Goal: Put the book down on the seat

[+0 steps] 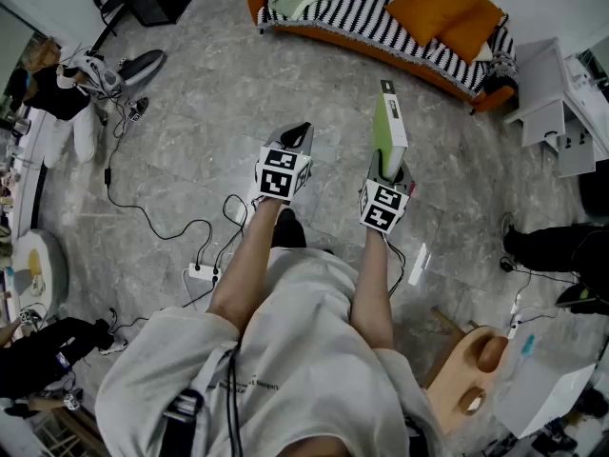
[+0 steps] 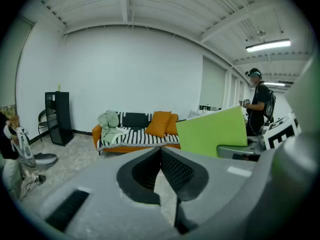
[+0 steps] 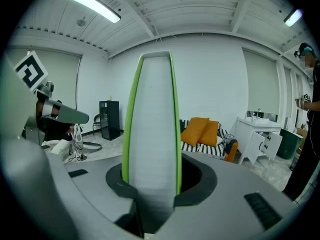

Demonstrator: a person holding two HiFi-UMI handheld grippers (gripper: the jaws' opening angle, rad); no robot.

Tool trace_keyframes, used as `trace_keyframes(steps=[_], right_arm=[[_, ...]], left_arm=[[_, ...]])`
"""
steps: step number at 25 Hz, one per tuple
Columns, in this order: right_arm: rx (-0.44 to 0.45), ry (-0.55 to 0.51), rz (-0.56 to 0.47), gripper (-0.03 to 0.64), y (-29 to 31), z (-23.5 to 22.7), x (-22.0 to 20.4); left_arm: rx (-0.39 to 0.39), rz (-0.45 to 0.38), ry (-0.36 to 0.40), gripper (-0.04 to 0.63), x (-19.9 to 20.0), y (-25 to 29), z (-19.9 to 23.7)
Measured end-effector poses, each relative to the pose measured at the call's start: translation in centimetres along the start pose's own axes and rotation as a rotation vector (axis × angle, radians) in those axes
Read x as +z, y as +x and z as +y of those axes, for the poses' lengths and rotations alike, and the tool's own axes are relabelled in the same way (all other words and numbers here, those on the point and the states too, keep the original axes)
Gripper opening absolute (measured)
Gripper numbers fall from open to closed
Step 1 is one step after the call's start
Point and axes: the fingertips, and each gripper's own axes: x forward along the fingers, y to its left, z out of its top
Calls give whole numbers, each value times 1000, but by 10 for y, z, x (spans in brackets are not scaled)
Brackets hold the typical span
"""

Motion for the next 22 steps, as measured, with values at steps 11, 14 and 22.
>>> trace_keyframes(steps=[11, 14, 22], right_arm=[[-43, 11, 48, 130, 81, 48, 28], [-52, -9, 38, 130, 99, 57, 36], [-40, -3, 22, 132, 143, 79, 59]], left_arm=[[-26, 24, -50, 8, 30, 44, 123], [-39, 26, -41, 8, 33, 58, 142], [-78, 34, 5, 8, 53, 86, 165]])
